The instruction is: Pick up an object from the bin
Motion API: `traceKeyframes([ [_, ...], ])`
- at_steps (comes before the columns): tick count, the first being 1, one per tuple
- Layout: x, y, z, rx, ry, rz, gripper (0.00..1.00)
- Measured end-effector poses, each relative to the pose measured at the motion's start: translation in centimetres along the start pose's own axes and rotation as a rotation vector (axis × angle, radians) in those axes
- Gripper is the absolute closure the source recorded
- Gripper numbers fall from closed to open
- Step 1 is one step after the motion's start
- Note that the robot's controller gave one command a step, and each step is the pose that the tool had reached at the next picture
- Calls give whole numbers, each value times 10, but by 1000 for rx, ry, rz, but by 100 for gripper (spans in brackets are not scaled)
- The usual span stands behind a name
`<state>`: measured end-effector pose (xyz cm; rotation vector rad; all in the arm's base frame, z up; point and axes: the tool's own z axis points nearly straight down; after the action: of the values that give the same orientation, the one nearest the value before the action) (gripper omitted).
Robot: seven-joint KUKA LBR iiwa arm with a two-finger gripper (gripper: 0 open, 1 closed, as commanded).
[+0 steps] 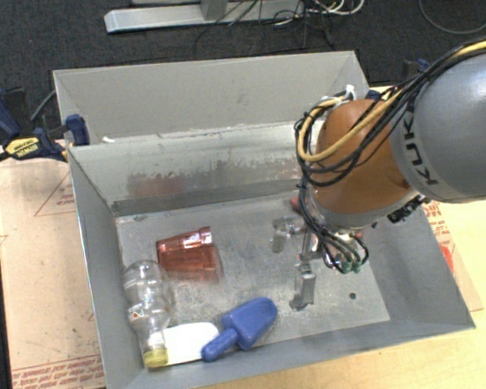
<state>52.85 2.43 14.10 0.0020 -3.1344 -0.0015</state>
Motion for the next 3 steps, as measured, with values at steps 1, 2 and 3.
traceKeyframes([
  [1,0,0,-2,0,-2,0,0],
  [2,13,-41,-2,-1,-1,-237,0],
  [3,35,42,71,-3,-6,-141,0],
])
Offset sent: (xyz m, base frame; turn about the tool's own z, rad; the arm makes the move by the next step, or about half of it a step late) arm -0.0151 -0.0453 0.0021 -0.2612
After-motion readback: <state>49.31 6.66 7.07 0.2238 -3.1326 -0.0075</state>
